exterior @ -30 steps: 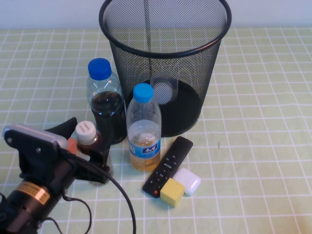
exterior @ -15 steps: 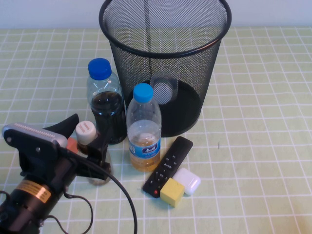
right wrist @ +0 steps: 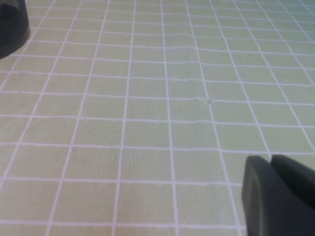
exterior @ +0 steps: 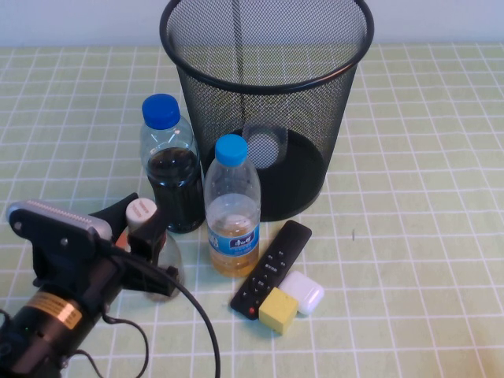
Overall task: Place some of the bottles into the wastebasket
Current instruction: Pick up a bottle from the table with left arm, then place the bottle in the trash can
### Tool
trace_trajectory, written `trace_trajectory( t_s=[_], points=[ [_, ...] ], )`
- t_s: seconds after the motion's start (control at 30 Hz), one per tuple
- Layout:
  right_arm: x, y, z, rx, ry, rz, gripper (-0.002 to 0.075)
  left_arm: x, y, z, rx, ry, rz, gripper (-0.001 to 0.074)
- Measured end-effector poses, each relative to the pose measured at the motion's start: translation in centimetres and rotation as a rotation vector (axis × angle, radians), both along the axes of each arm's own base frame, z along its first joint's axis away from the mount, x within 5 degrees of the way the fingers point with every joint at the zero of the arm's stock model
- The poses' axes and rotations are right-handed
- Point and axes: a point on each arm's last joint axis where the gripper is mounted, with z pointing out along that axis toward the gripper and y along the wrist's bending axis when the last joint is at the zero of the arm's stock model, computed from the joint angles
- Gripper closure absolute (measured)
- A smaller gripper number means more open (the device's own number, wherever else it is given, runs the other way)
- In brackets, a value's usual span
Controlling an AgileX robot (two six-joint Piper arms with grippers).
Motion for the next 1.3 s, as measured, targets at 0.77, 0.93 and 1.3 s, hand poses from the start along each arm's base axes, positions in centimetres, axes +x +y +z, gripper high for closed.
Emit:
trace_trajectory(
  t_s=[0.77,0.93,1.3],
  points=[
    [0.0,0.0,0.0,0.000,0.000,0.000,0.0734,-5.2,1.6,18.7,0.278,0.402,-0.195,0.0460],
    [0.0,0.0,0.0,0.000,0.000,0.000,0.0734,-4.4,1.7,25.6,0.308,0.273,-0.147,0.0460],
    [0.0,0.0,0.0,0.000,0.000,0.000,0.0734,3.1,-3.4,35.0,0.332,0.049,-0.167,0.0460]
  ],
)
